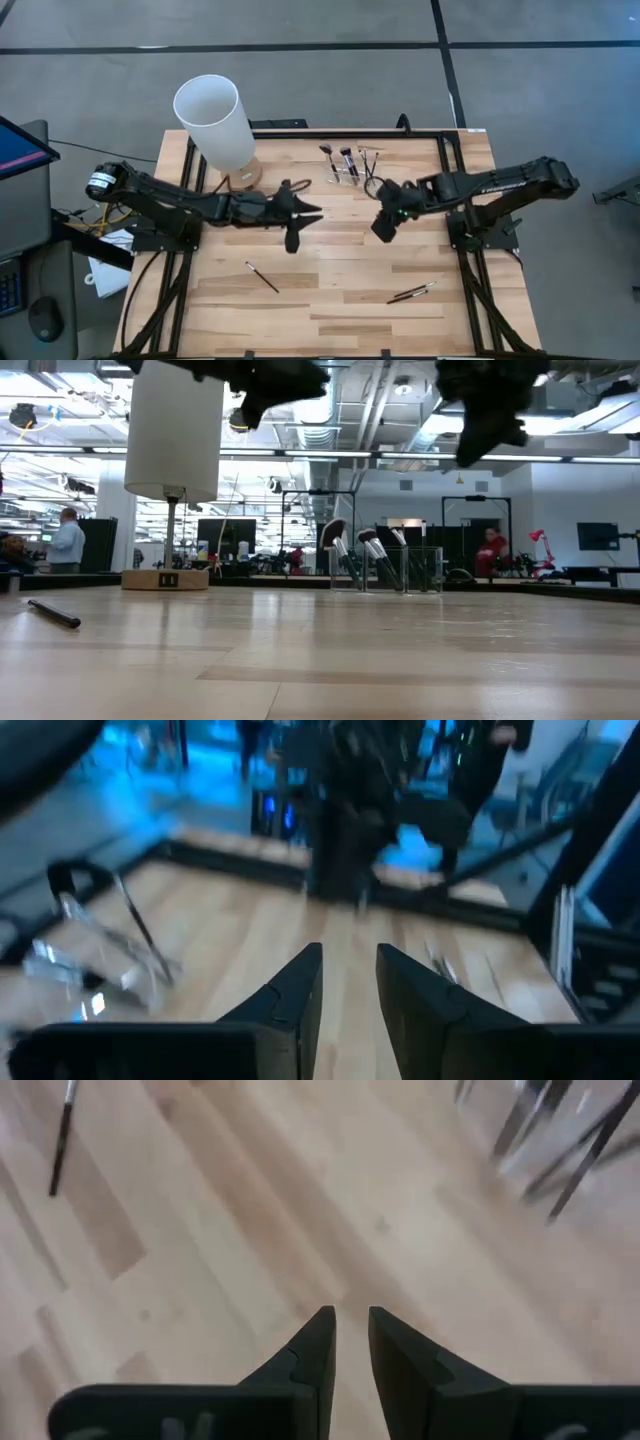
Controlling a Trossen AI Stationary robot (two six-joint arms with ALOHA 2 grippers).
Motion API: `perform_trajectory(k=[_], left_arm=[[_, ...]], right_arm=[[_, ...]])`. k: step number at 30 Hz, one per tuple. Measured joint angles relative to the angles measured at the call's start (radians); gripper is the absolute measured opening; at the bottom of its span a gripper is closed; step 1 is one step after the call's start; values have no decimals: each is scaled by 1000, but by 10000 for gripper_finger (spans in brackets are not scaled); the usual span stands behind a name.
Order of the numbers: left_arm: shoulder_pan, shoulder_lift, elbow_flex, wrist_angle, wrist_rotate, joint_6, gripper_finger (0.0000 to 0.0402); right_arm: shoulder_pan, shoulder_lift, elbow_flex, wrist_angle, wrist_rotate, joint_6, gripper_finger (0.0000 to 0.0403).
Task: Put items in baskets/containers
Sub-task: Put the black eyeshadow brush into the transparent organizer
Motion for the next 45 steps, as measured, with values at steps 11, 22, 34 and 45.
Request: perform_trajectory(k=[11, 22, 34, 45], left_arm=[[40, 0, -17, 61, 1, 114, 95], [40, 0, -42, 102, 115, 193, 95], [4, -6, -105, 107, 209, 95, 95], [-266, -163, -141, -315, 90, -604, 60]], right_arm=[[204, 15, 0, -57, -114, 480, 56], [386, 114, -1, -53, -263, 970, 56], [417, 127, -1, -48, -208, 1010, 56], [332, 127, 0, -67, -30, 500, 56]])
